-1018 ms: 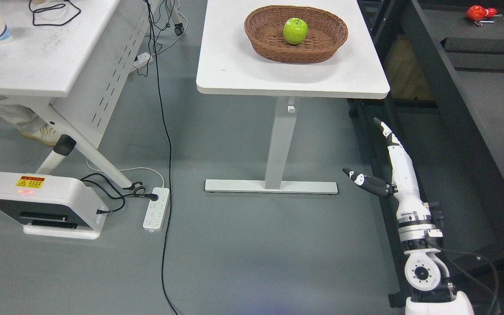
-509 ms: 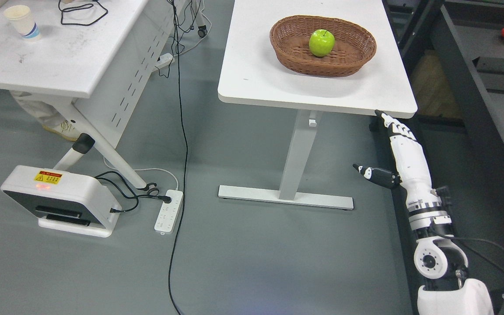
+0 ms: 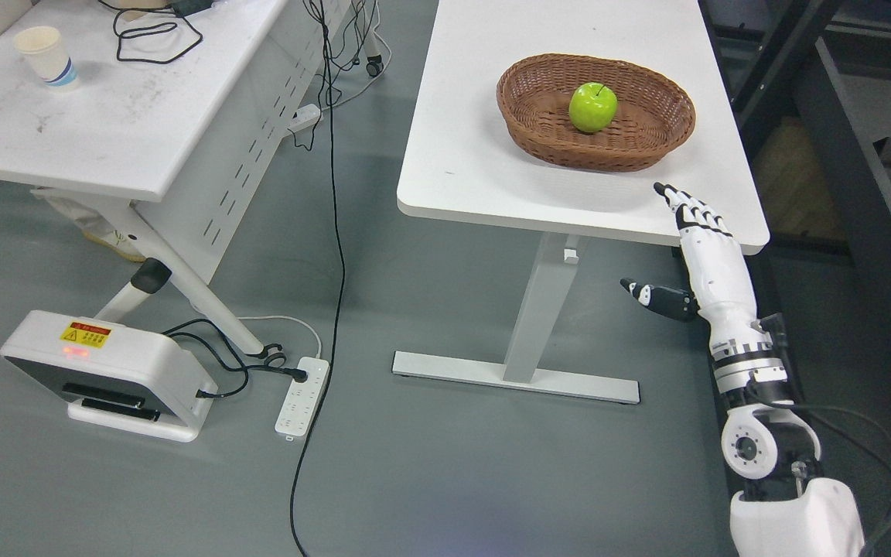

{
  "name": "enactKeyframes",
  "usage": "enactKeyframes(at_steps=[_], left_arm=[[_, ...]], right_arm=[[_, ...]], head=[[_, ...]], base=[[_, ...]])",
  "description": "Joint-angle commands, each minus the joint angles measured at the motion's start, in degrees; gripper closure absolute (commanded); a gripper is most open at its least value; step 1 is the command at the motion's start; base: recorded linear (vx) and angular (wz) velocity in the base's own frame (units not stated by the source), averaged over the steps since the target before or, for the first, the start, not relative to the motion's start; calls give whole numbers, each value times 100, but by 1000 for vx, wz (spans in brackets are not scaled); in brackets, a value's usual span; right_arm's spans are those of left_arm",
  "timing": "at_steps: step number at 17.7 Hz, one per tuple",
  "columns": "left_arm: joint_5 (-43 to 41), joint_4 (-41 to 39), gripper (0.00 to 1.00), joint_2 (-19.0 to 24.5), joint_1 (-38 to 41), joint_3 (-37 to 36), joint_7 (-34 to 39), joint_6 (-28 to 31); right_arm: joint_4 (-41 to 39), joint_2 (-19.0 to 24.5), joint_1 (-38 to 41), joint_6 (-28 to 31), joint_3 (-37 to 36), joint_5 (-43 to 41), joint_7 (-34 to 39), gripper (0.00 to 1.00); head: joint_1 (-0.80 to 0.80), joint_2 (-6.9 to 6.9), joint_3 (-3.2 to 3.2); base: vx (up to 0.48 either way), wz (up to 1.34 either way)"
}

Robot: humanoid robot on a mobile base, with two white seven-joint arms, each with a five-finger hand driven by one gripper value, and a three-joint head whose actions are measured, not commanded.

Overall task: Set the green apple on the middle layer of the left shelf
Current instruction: 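Raise the right hand and move it toward the wicker basket, then lower the right hand into the basket around the green apple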

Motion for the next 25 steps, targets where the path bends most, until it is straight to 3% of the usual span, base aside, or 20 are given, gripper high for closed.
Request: enactKeyframes(at_steps=[1, 7, 22, 25], left_arm=[[6, 0, 0, 100, -123, 0, -3, -1], [-2, 0, 0, 100, -123, 0, -3, -1], [-2, 0, 0, 100, -123, 0, -3, -1], [-2, 0, 0, 100, -123, 0, -3, -1]], right_arm=[[-8, 94, -144, 11, 59, 30, 11, 2], [10, 112, -188, 72, 76, -444, 46, 2], [10, 86, -223, 81, 243, -454, 336, 2], [10, 68, -197, 72, 541, -393, 345, 2]], head=[[0, 0, 0], [0, 0, 0], [0, 0, 0], [0, 0, 0]], base=[[177, -1], [198, -52], [191, -11], [182, 2]])
